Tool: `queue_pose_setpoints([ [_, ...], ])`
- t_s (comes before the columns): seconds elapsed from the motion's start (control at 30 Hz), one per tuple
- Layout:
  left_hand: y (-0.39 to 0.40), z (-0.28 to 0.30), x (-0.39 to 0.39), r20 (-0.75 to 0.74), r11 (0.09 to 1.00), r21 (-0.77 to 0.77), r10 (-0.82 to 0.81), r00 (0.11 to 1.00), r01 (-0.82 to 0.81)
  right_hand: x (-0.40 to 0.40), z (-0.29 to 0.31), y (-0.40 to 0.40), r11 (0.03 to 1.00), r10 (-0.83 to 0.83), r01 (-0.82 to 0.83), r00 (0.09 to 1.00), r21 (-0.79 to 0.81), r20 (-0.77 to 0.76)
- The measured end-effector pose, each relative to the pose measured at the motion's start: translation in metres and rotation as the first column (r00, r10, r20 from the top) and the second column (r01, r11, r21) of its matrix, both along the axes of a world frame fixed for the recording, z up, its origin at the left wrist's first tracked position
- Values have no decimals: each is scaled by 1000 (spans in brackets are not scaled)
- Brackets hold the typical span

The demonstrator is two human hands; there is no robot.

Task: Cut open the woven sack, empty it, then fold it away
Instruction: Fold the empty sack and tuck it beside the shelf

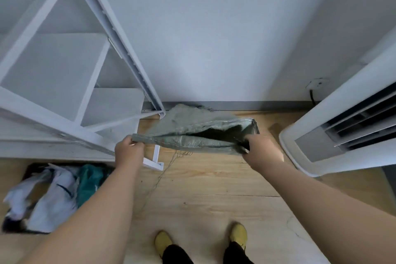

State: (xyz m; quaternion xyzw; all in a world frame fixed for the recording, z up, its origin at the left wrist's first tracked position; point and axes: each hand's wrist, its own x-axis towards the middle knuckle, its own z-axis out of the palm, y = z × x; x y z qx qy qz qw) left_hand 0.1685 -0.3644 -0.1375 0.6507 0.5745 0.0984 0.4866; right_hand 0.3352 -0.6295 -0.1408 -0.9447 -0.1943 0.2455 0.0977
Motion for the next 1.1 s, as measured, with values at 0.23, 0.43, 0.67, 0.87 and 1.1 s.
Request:
queue_pose_setpoints([
  [0.23,-4,-95,-71,-179,981,-191,2,984,-36,-66,-89,-2,979,20,-55,984,-198,-177],
  [0.43,-5,-192,-130,-389,960,-279,-96,916,-18,-125,-174,-8,957,-6,-68,967,-283,-254],
  [0.67,-6,-295,-140,-541,983,-139,-175,823,118,-140,-278,-1,954,-21,-57,966,-293,-256],
  [0.87,-6,-384,-103,-312,999,-8,-51,949,51,-102,-371,13,993,-71,65,996,-102,-51],
  [1.1,51,-476,20,32,981,24,-191,981,190,11,-446,61,964,-248,265,923,-20,293],
])
